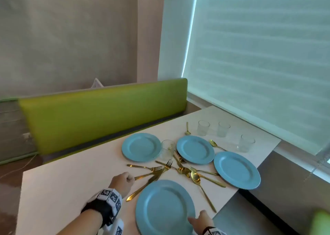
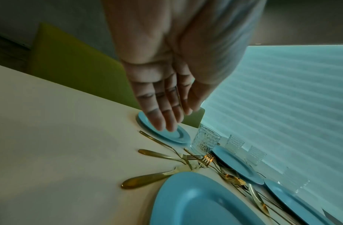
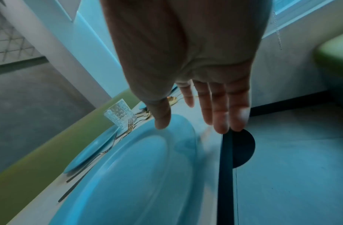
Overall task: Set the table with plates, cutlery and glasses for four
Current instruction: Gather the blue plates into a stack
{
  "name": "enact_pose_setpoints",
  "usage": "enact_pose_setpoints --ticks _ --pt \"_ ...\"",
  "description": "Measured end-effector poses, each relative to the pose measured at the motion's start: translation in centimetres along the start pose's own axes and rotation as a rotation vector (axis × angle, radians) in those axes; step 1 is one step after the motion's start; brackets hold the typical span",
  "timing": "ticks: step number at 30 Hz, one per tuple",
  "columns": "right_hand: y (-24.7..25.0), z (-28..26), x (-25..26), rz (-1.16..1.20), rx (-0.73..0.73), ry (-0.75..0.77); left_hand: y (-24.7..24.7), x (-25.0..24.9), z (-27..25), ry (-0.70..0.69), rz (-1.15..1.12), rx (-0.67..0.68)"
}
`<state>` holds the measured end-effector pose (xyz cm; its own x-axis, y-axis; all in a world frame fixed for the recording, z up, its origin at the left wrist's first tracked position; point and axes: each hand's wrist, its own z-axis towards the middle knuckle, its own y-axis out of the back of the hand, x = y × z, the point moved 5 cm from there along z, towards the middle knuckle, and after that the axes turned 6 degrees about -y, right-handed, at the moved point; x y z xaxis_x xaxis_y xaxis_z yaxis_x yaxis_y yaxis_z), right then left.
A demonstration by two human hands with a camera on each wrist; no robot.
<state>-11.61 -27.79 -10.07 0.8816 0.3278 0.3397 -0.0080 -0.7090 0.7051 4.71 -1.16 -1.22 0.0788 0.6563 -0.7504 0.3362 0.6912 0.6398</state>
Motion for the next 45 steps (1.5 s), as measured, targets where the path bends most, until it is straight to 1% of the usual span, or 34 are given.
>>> enact_pose_setpoints --ticks 2,5,6,8,10,12,15,19,20,23,26,28,30,33,36,40,43,45 --pt "-0.4 0.3 0.0 0.059 0.001 -0.048 0.1 0.2 0.7 0.01 -0.041 -0.039" --pt "-1.3 0.8 -0.1 0.136 0.041 -0.081 0.0 0.1 1.3 0.013 -0.06 -0.059" --pt "-1.5 0.5 -0.1 0.149 0.067 -0.1 -0.1 -0.1 1.4 0.001 -0.061 -0.063" --pt "-1.9 1.1 -0.2 0.152 0.075 -0.105 0.0 -0.2 1.6 -0.023 -0.046 -0.073" --pt "-2.0 1.0 0.0 0.17 0.084 -0.09 0.0 -0.2 1.9 -0.032 -0.05 -0.072" --pt "-1.5 0.5 0.6 0.199 0.051 -0.052 0.0 0.0 2.2 -0.033 -0.055 -0.058" --pt "-0.8 1.0 1.2 0.324 0.044 0.024 -0.1 0.1 2.8 -0.043 -0.05 -0.042" --pt "1.7 1.9 1.3 0.336 -0.034 0.087 -0.5 -0.5 3.5 -0.065 -0.001 0.006" --pt "3.0 1.1 1.7 0.352 -0.061 0.091 -0.6 -0.7 3.7 -0.065 0.006 0.019" --pt "6.5 0.2 2.4 0.45 -0.115 0.121 -0.7 -1.9 4.1 -0.066 -0.008 0.046" --pt "9.4 -0.6 3.7 0.607 -0.102 0.146 -1.3 -3.2 4.7 -0.062 -0.03 0.12" --pt "10.9 -0.8 4.9 0.69 -0.077 0.154 -2.1 -4.0 5.4 -0.051 -0.082 0.174" --pt "12.0 -0.5 5.8 0.807 -0.032 0.15 -2.8 -5.1 6.0 -0.027 -0.216 0.212" --pt "13.1 0.5 7.4 0.912 0.029 0.162 -3.8 -6.3 7.3 -0.014 -0.354 0.235" --pt "14.0 1.9 8.7 0.964 0.066 0.147 -4.6 -7.9 8.6 -0.006 -0.527 0.238" --pt "15.6 4.2 9.6 0.956 0.089 0.156 -5.7 -9.6 10.4 0.035 -0.659 0.154" --pt "17.4 6.1 9.7 0.909 0.067 0.165 -6.6 -10.9 11.8 0.042 -0.707 0.075" --pt "18.8 7.6 9.1 0.924 0.036 0.136 -7.4 -11.6 12.7 0.067 -0.72 0.065"
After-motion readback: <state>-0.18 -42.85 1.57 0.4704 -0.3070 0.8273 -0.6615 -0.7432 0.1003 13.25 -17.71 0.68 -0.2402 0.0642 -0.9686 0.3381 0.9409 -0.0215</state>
